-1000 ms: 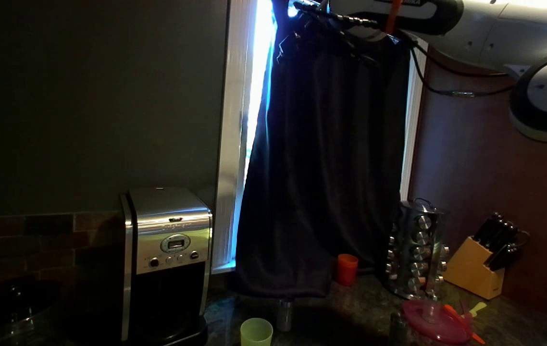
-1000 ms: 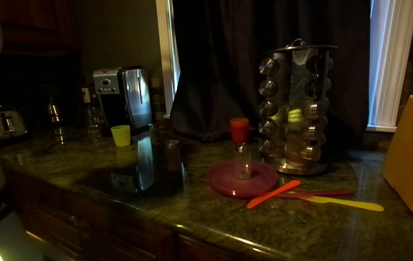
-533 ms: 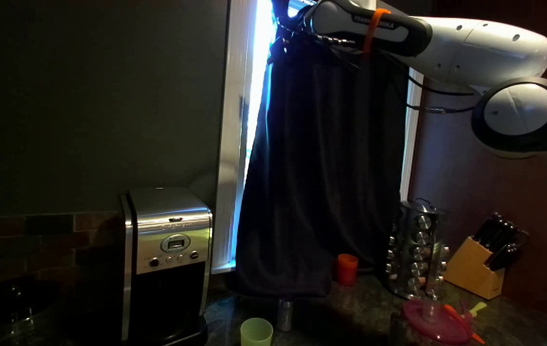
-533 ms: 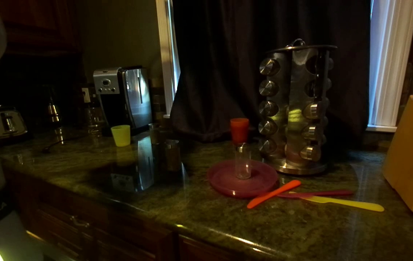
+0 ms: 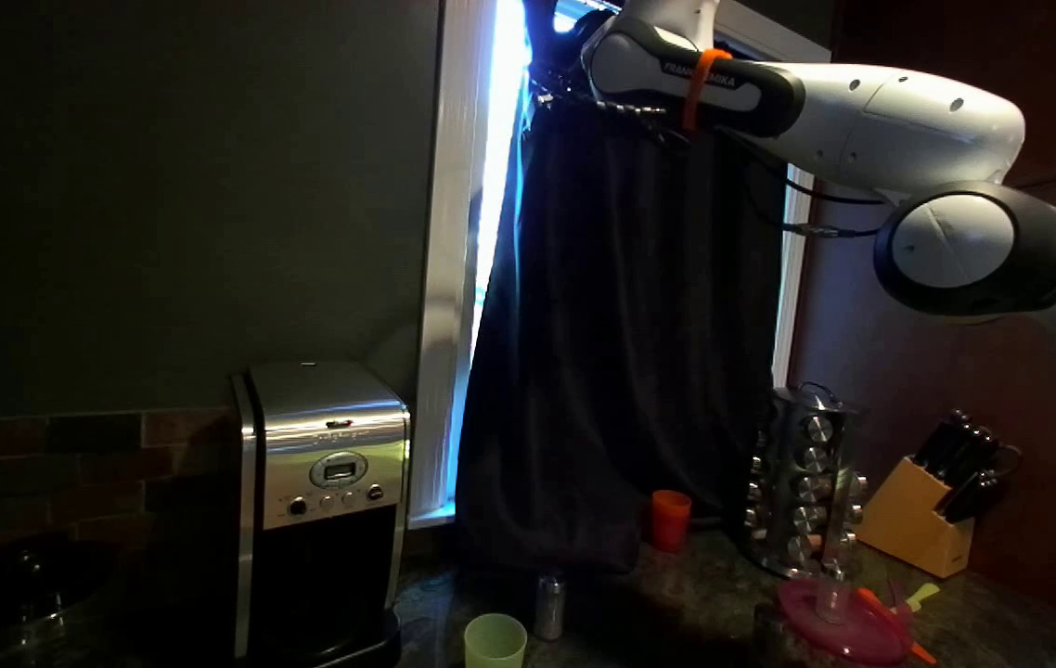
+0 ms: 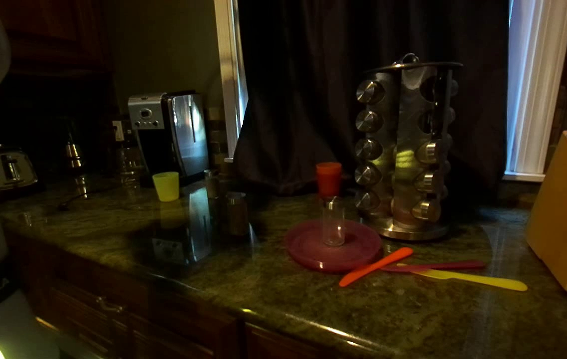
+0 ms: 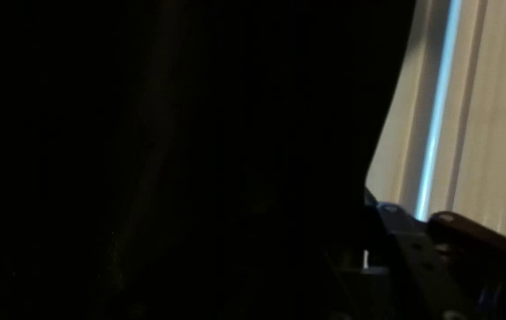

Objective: Draw the curtain open.

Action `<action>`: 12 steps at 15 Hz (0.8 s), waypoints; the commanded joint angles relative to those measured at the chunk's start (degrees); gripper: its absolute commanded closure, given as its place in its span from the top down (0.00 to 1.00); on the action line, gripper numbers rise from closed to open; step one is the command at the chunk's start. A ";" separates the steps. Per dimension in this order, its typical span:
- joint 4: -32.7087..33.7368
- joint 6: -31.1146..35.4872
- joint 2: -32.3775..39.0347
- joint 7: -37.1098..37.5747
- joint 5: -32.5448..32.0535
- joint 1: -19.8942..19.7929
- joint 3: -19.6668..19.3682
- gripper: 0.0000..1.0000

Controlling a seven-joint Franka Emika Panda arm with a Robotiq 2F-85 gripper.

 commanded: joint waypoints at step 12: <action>0.46 -13.71 -7.16 -9.77 12.78 -10.11 3.84 0.00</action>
